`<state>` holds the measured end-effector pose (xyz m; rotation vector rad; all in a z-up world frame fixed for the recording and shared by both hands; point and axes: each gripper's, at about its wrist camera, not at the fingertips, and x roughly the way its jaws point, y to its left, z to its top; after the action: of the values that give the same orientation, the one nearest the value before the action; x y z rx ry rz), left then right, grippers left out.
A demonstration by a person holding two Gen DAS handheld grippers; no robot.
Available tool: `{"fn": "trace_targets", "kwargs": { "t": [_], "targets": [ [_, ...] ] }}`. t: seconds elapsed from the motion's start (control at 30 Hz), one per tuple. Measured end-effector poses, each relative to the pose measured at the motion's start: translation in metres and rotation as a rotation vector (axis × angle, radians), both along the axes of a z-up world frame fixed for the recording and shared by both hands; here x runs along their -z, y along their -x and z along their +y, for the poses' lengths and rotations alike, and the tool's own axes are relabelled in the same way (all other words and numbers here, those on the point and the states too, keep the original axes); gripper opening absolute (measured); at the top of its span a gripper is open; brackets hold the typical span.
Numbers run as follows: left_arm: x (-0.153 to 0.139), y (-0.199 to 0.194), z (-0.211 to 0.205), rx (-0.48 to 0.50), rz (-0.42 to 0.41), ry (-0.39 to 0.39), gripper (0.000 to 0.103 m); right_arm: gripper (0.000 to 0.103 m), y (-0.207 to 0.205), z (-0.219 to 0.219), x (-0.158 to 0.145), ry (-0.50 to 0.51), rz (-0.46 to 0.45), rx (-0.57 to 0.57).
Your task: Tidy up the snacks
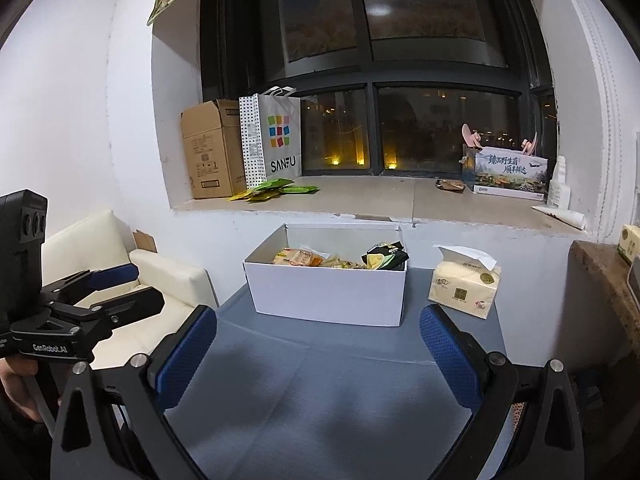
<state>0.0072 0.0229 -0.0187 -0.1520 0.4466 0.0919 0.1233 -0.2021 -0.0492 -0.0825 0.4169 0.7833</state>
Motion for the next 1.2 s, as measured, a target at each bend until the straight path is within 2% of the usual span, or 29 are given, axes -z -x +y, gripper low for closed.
{"fn": "trace_targets", "kwargs": {
  "t": [1.2],
  "targets": [
    [-0.0016,-0.0013,-0.0054,0.017,0.006,-0.013,0.103,0.103,0.0007,0.0013,0.0014,0.004,0.006,-0.017]
  ]
}}
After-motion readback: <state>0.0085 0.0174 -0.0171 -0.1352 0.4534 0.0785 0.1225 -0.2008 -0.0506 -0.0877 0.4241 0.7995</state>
